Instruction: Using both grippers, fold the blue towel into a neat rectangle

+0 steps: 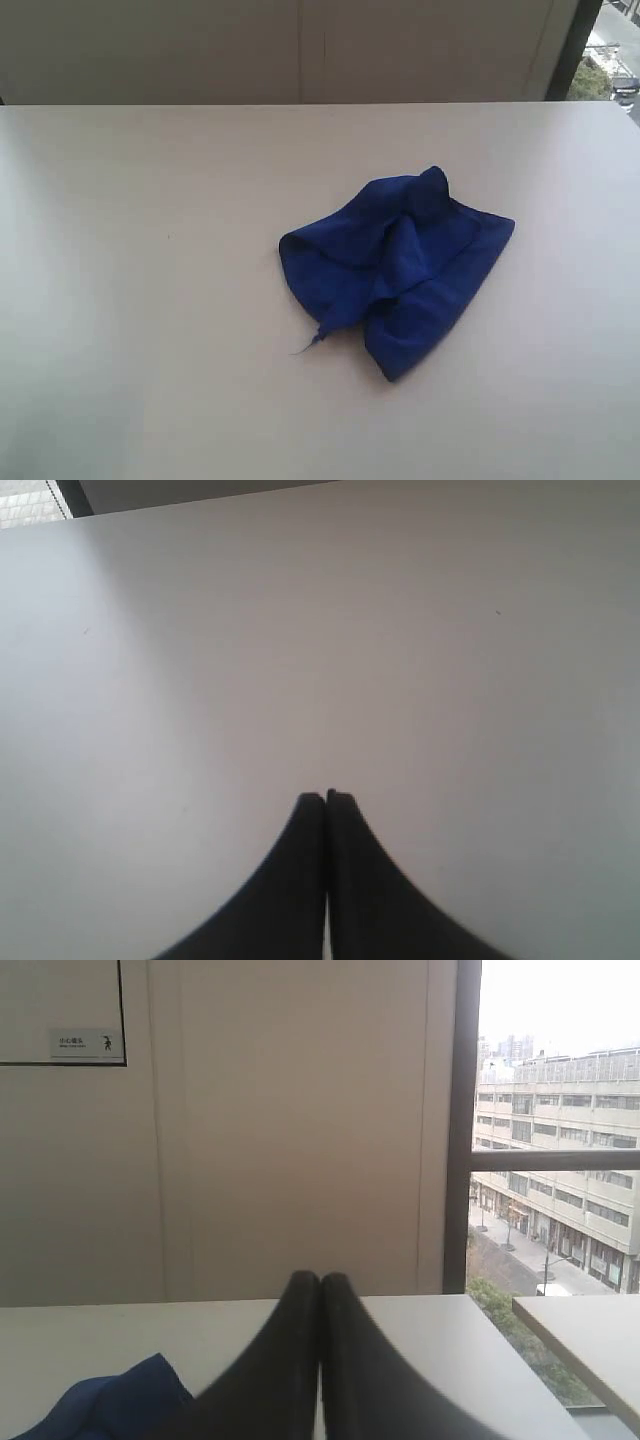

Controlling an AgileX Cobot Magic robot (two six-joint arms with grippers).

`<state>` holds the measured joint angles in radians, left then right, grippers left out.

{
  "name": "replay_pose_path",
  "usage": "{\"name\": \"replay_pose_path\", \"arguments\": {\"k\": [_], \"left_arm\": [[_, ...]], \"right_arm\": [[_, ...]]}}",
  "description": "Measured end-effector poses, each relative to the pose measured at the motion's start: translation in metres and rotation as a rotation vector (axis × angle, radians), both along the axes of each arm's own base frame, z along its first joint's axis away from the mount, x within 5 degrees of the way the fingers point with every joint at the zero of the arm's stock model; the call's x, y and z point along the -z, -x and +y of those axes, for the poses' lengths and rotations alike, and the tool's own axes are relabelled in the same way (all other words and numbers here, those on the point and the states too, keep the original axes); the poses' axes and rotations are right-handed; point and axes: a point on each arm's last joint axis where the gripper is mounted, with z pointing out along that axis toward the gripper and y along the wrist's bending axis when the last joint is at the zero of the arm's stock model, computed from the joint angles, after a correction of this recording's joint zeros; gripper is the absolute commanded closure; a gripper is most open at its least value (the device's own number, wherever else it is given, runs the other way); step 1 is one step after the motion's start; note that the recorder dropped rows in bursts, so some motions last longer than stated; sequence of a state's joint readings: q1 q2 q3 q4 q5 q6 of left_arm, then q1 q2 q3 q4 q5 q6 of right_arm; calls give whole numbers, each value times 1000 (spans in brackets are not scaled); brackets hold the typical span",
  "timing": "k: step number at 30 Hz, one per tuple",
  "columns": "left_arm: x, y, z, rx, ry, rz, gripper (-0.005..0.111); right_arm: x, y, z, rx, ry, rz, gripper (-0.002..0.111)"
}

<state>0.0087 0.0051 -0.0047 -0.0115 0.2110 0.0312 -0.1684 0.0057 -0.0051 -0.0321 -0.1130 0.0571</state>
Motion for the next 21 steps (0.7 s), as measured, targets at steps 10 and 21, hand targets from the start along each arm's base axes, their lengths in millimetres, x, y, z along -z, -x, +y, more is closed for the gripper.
{"name": "replay_pose_path", "arguments": {"k": [10, 21], "left_arm": [[0, 0, 0, 0, 0, 0, 107], [0, 0, 0, 0, 0, 0, 107]], "right_arm": [[0, 0, 0, 0, 0, -2, 108], [-18, 2, 0, 6, -18, 100, 108]]}}
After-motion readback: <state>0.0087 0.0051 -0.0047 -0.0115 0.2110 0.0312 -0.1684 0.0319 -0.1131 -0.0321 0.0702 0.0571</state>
